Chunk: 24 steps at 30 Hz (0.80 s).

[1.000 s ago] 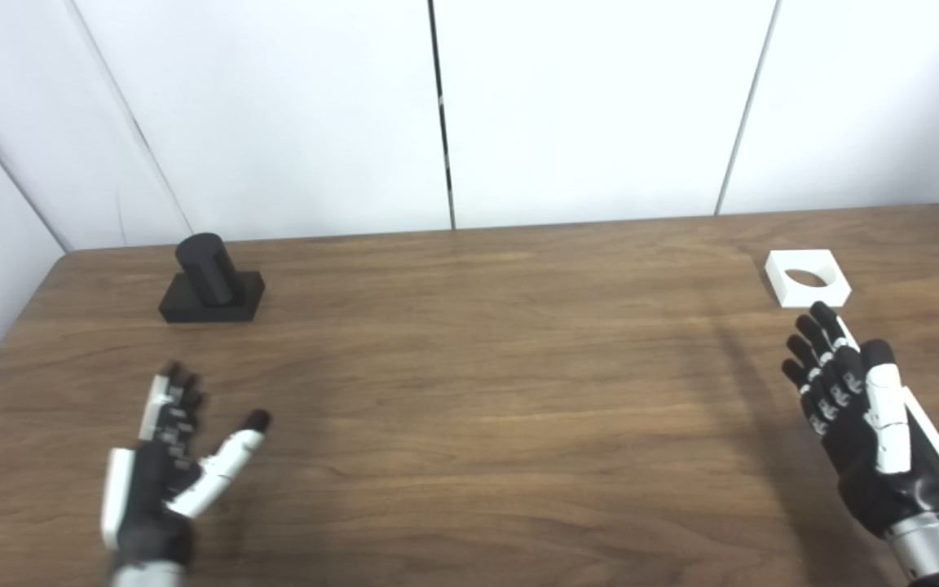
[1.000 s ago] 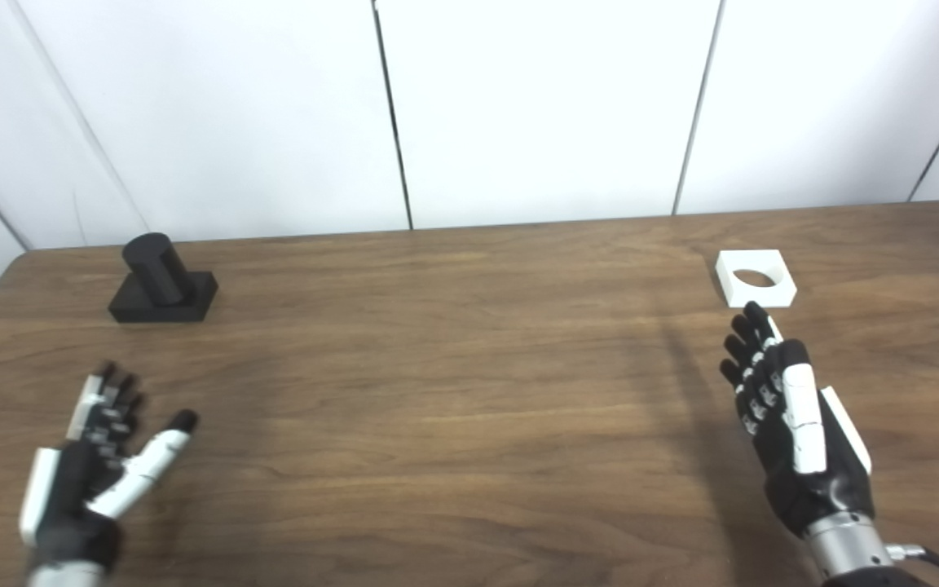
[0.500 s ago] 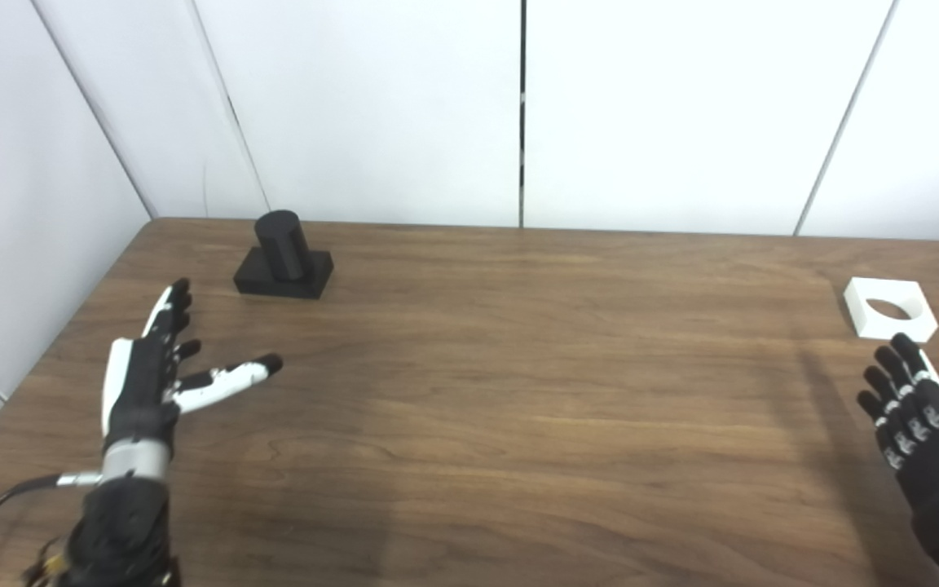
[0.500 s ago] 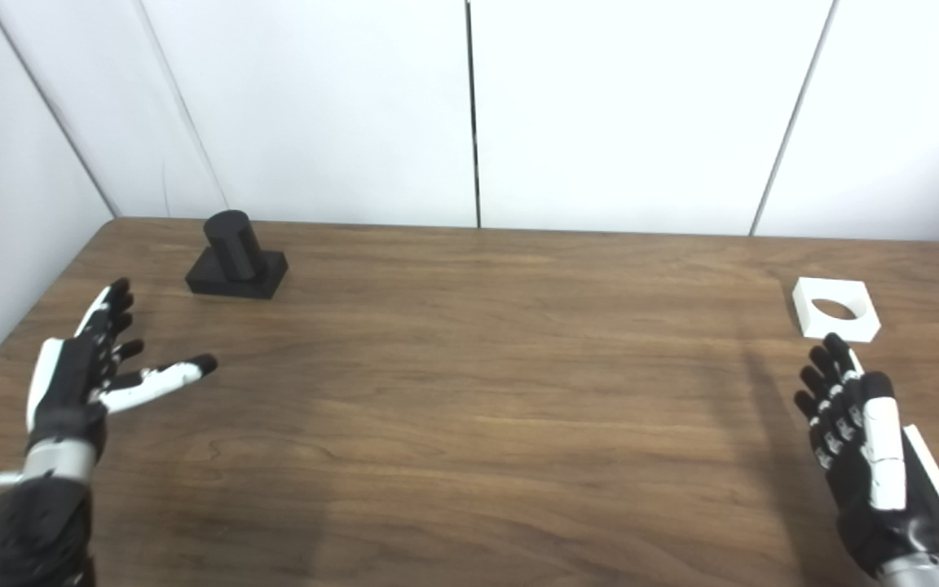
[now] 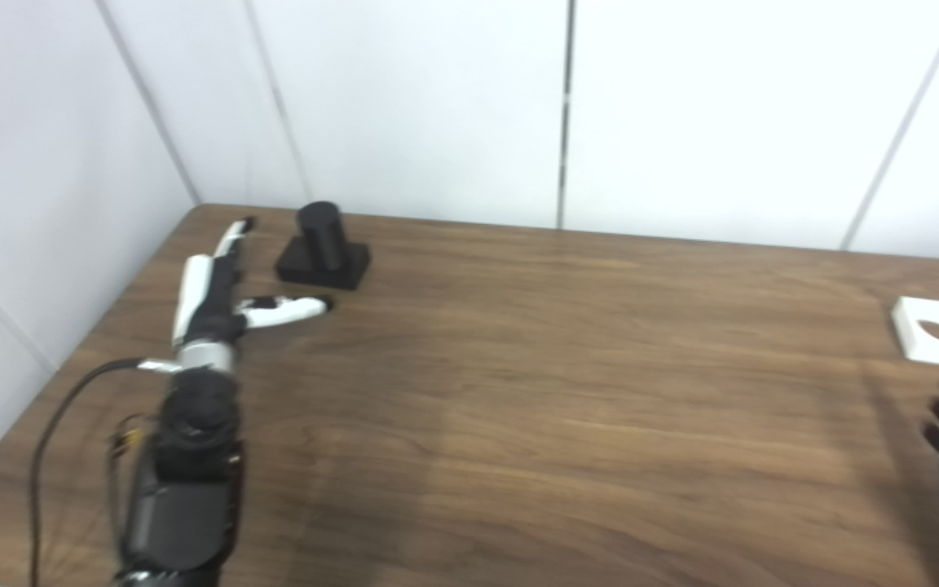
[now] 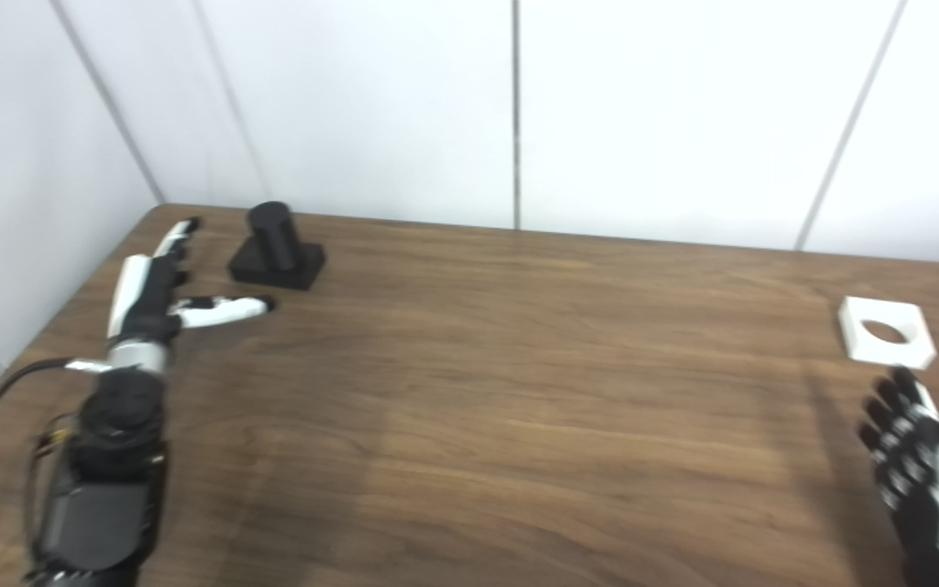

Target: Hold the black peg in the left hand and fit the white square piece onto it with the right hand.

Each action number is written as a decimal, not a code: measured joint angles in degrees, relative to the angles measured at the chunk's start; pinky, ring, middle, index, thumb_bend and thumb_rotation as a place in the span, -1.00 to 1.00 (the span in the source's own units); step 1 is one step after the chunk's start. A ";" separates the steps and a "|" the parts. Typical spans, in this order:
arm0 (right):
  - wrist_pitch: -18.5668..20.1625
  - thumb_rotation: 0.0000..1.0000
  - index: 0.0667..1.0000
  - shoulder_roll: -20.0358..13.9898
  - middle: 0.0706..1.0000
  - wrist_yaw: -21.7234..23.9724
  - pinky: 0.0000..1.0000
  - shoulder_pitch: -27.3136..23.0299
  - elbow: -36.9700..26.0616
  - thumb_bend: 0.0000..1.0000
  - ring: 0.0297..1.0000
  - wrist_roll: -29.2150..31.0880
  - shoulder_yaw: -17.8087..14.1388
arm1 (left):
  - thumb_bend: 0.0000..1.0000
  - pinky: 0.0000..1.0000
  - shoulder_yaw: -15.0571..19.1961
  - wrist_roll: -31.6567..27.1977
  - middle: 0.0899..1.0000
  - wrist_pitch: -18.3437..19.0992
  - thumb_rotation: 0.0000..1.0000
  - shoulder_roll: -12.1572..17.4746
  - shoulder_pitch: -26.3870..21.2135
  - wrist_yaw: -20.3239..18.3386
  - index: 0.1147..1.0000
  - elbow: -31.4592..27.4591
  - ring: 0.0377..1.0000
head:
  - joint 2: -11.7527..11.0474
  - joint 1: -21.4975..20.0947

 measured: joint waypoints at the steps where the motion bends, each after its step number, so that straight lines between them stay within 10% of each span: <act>1: -0.37 1.00 1.00 -0.01 1.00 0.41 1.00 0.13 0.66 0.39 1.00 -0.05 0.02 | 0.91 0.83 -0.38 0.00 0.97 0.00 -0.88 -0.23 0.13 0.00 0.91 0.07 0.94 | -0.44 0.53; 24: -2.84 1.00 1.00 -0.18 0.97 1.05 1.00 0.01 2.61 0.14 1.00 -0.62 -0.01 | 0.87 0.82 -3.49 6.84 0.95 0.01 -0.86 2.09 -5.26 1.63 0.89 7.27 0.96 | -2.29 4.84</act>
